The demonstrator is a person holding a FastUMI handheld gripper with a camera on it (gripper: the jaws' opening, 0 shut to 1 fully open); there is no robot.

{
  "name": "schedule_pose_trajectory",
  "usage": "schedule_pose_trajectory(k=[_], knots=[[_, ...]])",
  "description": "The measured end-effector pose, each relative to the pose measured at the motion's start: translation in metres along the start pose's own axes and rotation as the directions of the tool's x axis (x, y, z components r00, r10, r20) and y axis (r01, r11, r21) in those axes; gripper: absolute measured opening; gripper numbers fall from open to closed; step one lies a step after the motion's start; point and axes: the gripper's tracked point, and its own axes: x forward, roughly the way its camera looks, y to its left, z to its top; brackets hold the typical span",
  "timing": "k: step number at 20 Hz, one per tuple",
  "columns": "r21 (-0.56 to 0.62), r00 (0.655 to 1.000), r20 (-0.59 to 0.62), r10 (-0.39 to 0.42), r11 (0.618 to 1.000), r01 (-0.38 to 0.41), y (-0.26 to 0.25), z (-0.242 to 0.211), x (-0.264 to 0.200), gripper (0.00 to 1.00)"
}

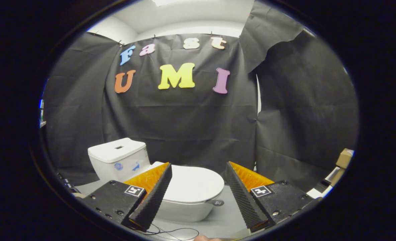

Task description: Open the toilet lid.

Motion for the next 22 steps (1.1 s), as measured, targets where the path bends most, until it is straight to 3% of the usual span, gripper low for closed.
schedule_pose_trajectory(k=[7,12,14,18,22], knots=[[0.042,0.994,-0.091,-0.056,0.997,0.06,-0.031,-0.023,0.025,1.0],[0.128,0.966,-0.258,0.006,0.991,0.028,-0.035,-0.049,0.062,1.0],[0.159,0.926,-0.376,0.028,0.987,0.035,-0.04,-0.076,0.08,1.0],[0.26,0.802,-0.593,0.066,0.959,0.113,-0.054,-0.129,0.102,0.99],[0.347,0.735,-0.667,0.121,0.923,0.164,-0.06,-0.161,0.115,0.96]])
